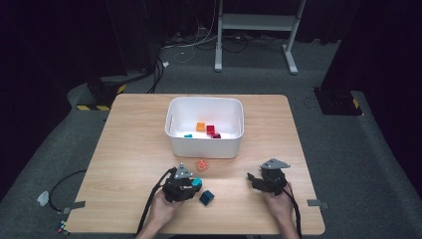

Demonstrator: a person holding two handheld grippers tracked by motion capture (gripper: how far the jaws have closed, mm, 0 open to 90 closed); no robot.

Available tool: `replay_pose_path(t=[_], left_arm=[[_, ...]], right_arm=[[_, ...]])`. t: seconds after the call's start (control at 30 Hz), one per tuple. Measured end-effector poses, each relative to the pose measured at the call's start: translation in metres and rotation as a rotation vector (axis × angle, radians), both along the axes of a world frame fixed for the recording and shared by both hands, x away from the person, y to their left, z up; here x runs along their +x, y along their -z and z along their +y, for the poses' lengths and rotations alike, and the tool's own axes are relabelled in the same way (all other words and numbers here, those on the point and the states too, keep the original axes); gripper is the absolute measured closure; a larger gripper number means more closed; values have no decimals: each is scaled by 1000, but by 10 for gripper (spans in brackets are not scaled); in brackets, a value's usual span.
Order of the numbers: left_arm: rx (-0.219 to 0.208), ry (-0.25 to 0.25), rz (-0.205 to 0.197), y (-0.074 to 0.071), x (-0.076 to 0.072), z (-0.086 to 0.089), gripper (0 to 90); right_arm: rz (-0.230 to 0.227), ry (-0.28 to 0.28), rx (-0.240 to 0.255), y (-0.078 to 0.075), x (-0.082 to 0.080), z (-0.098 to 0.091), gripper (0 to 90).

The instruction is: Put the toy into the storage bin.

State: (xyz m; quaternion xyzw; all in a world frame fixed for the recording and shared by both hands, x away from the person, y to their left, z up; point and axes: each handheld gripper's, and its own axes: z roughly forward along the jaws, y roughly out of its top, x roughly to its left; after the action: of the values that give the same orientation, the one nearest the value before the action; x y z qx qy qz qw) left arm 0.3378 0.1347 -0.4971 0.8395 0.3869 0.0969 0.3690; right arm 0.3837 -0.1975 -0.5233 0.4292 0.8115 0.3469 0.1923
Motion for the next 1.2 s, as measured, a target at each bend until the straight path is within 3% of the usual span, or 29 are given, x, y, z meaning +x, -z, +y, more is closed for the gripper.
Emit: replay_pose_path(t=[0.3, 0.7, 1.2], left_arm=[[-55, 8, 5, -16, 2, 9, 672], [-71, 4, -17, -47, 10, 20, 672], [-111, 43, -32, -93, 27, 24, 673]], right_arm=[[0, 0, 0, 0, 0, 0, 358], [0, 0, 0, 0, 0, 0, 358], [0, 0, 0, 0, 0, 0, 358]])
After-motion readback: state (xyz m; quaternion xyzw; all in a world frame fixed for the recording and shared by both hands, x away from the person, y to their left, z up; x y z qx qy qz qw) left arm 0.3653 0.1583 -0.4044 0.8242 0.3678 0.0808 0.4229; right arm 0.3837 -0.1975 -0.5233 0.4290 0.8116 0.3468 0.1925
